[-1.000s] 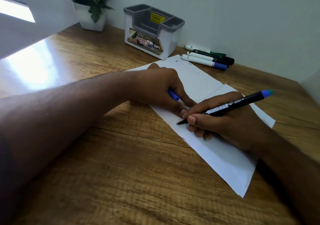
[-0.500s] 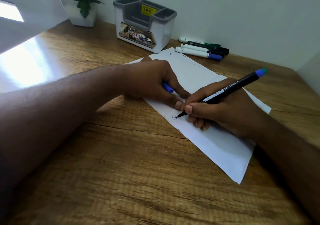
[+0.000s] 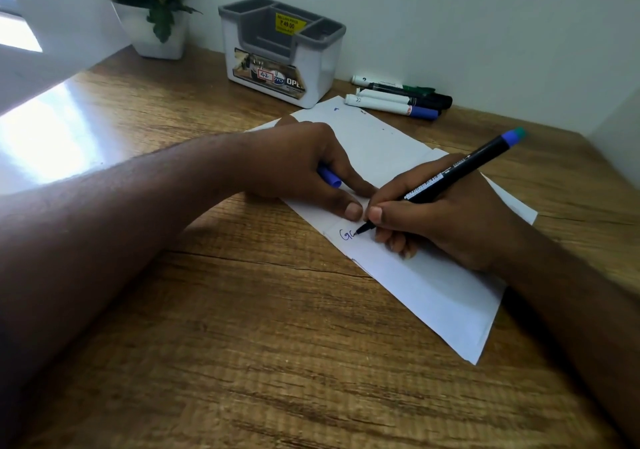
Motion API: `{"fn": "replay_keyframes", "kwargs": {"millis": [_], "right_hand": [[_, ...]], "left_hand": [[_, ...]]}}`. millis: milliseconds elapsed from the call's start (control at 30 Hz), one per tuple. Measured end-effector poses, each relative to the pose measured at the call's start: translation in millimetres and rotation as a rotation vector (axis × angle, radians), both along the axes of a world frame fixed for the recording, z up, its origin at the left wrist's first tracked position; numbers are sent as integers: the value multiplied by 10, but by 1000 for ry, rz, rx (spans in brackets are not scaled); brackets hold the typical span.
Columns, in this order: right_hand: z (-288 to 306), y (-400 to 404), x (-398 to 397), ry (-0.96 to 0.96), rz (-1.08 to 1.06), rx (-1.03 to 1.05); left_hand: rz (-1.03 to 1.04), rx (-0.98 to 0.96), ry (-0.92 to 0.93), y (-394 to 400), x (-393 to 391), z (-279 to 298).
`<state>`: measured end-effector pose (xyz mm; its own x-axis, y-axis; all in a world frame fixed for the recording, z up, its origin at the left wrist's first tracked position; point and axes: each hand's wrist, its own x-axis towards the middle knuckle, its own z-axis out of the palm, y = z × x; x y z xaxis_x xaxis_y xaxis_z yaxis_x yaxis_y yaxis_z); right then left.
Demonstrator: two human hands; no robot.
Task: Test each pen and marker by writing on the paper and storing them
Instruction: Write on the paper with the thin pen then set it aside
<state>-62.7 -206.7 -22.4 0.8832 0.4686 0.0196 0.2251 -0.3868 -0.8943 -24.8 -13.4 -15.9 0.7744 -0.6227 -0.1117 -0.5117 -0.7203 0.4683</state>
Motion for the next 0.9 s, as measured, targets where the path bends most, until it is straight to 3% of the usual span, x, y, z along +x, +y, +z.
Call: {"fn": "replay_keyframes", "kwargs": {"millis": [900], "right_hand": [[-30,4,-19,-25,-154,51]], "left_hand": [[19,7,34,2,30,-14]]}}
